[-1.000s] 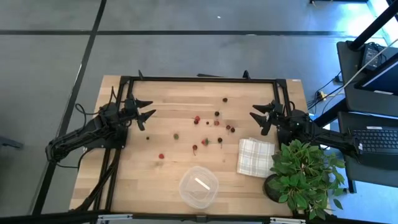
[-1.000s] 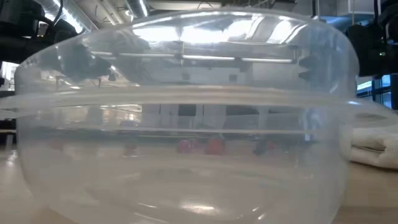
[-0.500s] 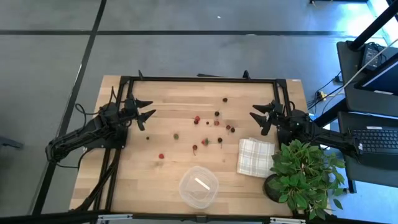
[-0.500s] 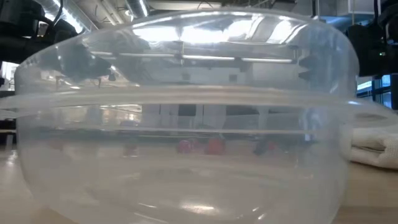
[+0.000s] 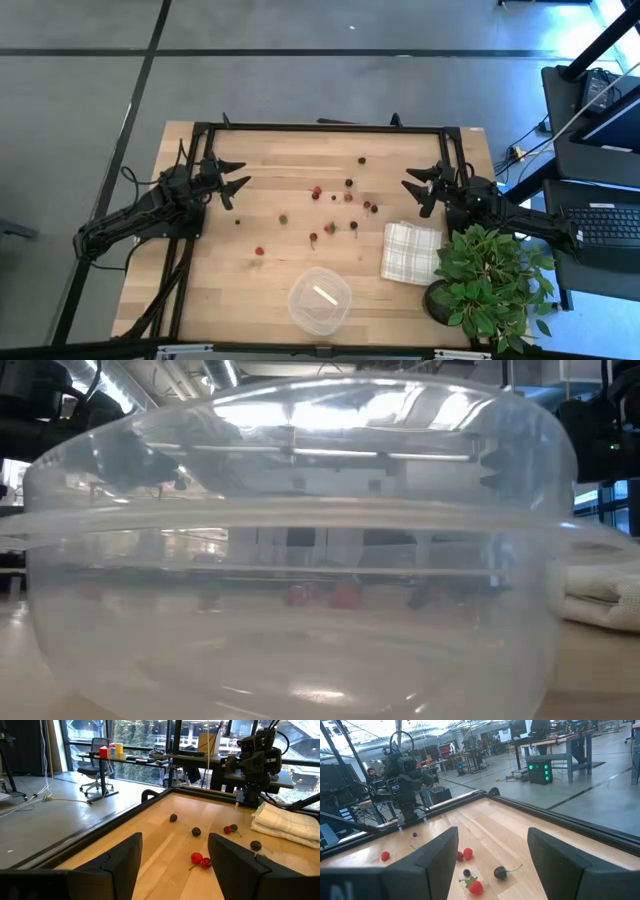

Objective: Pick and placing Produce into tupperware

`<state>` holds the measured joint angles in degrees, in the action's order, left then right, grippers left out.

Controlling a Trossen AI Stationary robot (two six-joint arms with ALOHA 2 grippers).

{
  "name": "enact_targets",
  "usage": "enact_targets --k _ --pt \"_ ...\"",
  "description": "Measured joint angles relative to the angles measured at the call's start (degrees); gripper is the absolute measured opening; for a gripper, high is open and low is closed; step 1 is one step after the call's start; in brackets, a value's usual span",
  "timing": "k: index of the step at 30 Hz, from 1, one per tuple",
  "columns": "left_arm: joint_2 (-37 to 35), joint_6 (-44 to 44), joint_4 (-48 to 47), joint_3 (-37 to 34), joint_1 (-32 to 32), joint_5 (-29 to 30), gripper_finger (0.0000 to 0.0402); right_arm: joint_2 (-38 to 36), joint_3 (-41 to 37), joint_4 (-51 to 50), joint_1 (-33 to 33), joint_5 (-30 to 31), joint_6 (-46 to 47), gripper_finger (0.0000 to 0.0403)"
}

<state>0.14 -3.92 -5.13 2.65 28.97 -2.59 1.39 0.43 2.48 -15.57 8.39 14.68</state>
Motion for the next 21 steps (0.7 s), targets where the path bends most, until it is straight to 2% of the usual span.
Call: enact_targets --k 21 --pt "0.0 0.03 0.35 -0.06 -0.01 0.35 0.022 -0.02 -0.02 -0.04 0.02 -0.58 3.14 0.0241"
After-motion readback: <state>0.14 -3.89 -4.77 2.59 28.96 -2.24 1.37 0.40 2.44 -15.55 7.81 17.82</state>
